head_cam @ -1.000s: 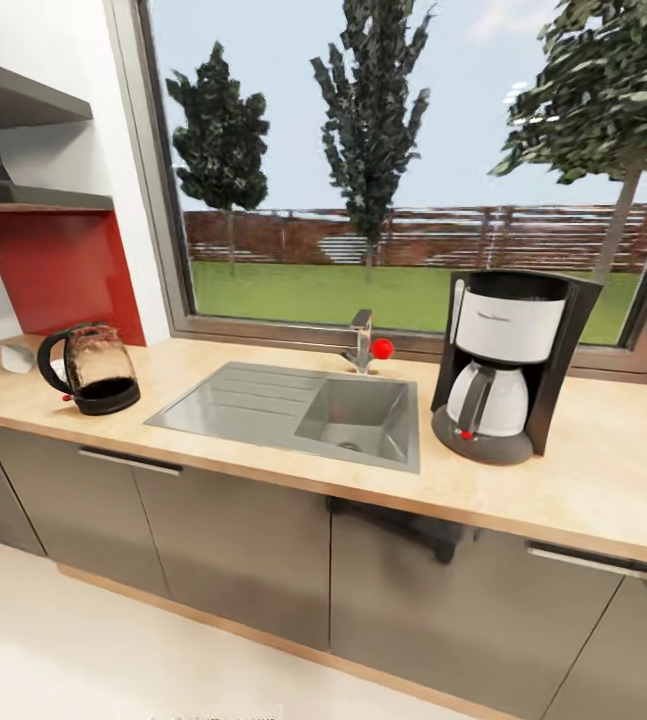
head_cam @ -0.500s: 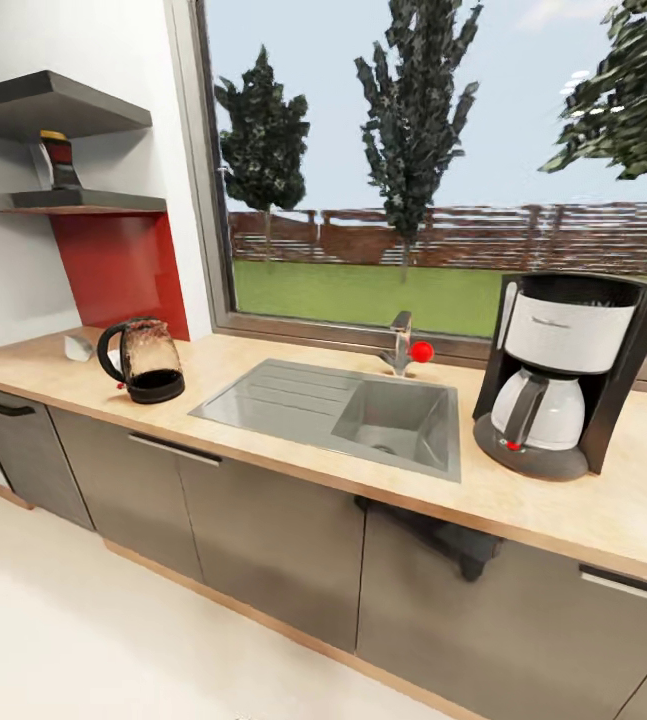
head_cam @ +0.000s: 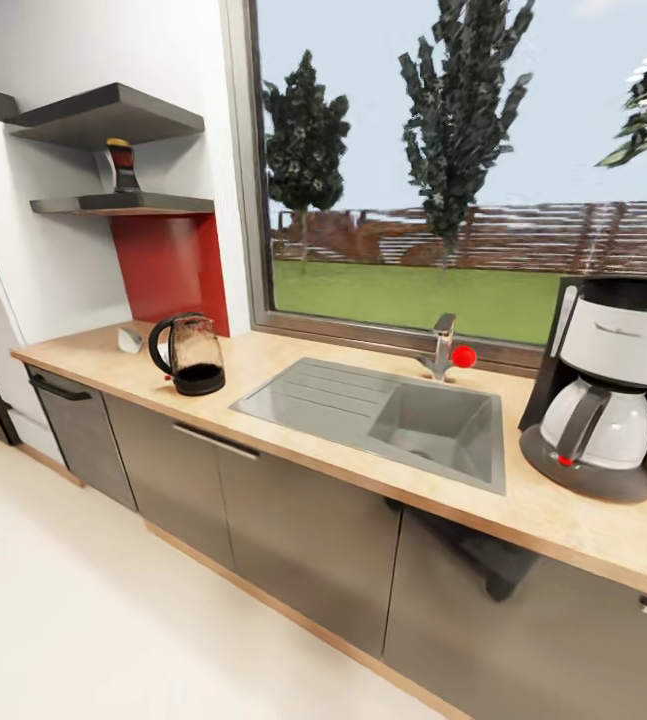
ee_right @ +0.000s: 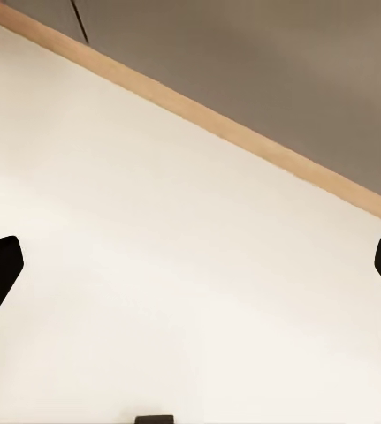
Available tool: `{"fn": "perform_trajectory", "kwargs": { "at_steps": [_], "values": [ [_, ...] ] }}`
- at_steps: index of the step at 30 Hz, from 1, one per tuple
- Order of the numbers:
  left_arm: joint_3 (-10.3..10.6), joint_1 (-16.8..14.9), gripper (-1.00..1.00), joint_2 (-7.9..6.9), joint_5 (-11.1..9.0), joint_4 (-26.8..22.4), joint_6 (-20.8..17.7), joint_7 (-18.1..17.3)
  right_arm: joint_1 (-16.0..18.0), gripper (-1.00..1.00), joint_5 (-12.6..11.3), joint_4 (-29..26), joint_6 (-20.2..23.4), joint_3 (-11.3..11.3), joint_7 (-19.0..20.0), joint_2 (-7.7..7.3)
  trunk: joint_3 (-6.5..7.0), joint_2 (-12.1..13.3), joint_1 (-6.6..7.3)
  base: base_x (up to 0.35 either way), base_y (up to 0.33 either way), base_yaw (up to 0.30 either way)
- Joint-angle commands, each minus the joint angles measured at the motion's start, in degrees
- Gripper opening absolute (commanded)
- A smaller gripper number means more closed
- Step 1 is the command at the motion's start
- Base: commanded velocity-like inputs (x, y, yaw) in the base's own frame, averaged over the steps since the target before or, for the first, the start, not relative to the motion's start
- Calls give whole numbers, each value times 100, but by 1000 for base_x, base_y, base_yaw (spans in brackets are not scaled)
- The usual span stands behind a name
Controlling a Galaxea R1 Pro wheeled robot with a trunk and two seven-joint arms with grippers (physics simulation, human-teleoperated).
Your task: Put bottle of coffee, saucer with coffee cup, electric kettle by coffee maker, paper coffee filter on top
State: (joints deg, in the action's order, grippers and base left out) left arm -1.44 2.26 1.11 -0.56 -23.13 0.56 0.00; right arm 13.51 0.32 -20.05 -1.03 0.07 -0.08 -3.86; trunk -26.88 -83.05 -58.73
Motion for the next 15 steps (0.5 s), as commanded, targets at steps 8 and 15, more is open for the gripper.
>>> {"fn": "perform_trajectory", "kwargs": {
  "at_steps": [8,15],
  "values": [
    [-15,2,100,3,-6,-7,6,0,2,100,3,2,-11,1,-1,-1,-5,-2,0,0,0,240],
    [-15,2,100,3,-6,-7,6,3,2,100,25,2,-11,1,-1,-1,-5,-2,0,0,0,240]
  ]
}}
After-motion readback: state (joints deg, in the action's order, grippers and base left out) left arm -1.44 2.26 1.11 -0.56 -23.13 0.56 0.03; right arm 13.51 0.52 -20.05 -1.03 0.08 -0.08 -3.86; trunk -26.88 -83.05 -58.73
